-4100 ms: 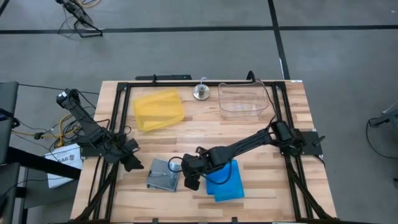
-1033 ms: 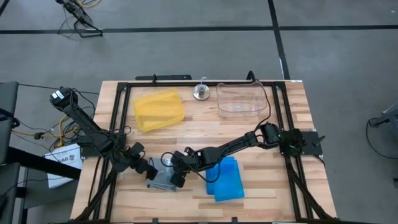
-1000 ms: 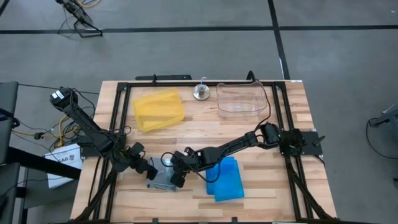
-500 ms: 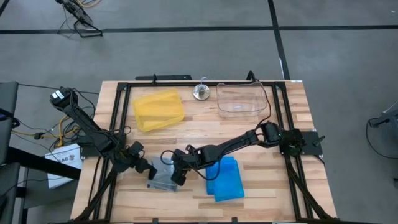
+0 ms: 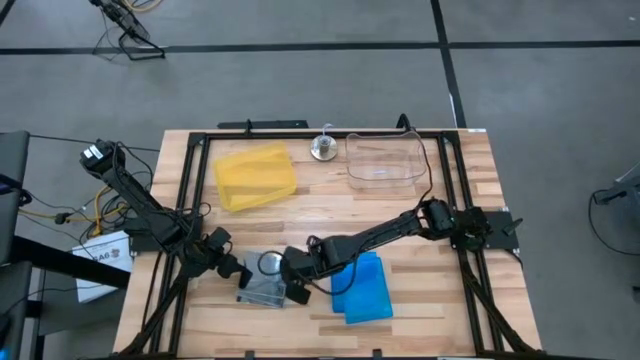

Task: Pick & place jewel cases by type
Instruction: Put the top black CD case into the yellow bin

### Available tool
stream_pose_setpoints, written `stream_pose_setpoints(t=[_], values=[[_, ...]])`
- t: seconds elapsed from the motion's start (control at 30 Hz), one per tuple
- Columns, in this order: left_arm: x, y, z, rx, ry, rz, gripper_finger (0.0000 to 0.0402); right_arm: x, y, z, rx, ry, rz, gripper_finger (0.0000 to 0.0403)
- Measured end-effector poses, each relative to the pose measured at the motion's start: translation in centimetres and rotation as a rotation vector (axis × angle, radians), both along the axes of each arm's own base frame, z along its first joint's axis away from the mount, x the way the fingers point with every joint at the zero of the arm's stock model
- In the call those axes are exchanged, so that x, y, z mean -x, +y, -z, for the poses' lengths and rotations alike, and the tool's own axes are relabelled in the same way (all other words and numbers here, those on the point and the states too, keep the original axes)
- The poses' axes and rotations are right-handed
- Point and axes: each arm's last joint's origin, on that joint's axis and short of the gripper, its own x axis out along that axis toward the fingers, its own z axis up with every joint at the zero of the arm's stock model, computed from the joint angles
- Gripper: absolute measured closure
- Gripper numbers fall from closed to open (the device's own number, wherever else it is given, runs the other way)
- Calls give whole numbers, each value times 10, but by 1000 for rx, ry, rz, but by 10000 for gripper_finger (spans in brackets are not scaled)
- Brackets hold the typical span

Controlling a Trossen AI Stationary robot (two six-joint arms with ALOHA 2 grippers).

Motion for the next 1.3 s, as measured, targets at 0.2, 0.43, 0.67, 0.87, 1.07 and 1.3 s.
stream_pose_setpoints(t=[0.2,0.43,0.67,0.87,1.07,1.3], values=[[-1,-1,-2,-3,-29,-6,141,-7,4,13,-21,-33,-4,403],[-1,-1,-1,-4,-27,-6,141,-21,0,41,-86,-18,-7,403],[-1,-1,-1,0,-11,7,141,-28,0,36,-105,-33,1,403],[1,0,1,-7,14,17,141,-28,-1,36,-124,-18,-3,403],[1,0,1,-5,20,23,141,-27,-1,36,-141,2,-11,403],[1,0,1,-11,18,31,141,-31,-3,21,-145,-19,-6,403]])
